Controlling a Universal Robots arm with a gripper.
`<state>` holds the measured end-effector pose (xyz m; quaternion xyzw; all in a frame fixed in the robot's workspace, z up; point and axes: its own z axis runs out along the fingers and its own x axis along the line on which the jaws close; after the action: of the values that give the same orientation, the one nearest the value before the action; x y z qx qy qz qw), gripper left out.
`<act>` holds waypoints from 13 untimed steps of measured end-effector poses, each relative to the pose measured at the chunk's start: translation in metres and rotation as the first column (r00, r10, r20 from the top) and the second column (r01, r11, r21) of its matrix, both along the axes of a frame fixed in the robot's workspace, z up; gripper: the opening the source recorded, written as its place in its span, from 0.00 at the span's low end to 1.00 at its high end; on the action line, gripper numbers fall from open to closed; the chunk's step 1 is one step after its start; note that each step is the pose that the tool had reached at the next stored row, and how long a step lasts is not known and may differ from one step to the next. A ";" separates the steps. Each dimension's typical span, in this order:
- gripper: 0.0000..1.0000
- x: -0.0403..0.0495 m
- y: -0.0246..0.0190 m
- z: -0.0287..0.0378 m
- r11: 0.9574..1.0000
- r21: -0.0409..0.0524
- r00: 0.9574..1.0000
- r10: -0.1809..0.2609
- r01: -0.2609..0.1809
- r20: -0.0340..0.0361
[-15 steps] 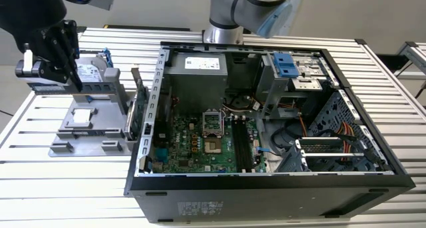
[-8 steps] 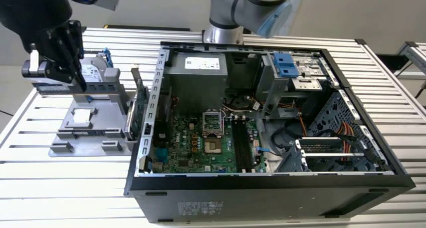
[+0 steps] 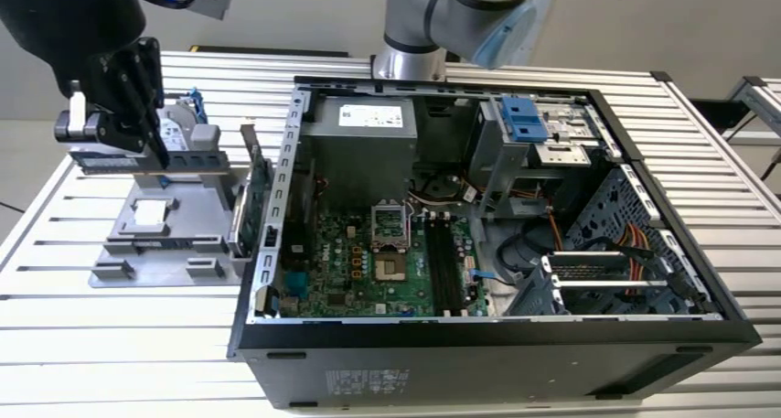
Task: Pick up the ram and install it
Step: 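Pick up the ram and move it above insertion slot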
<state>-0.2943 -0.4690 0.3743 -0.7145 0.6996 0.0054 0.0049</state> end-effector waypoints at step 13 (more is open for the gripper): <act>0.00 0.0156 0.0000 0.0001 1.000 0.000 1.000 0.000 0.000 0.000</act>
<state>-0.2787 -0.4690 0.3743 -0.7145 0.6996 0.0054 0.0048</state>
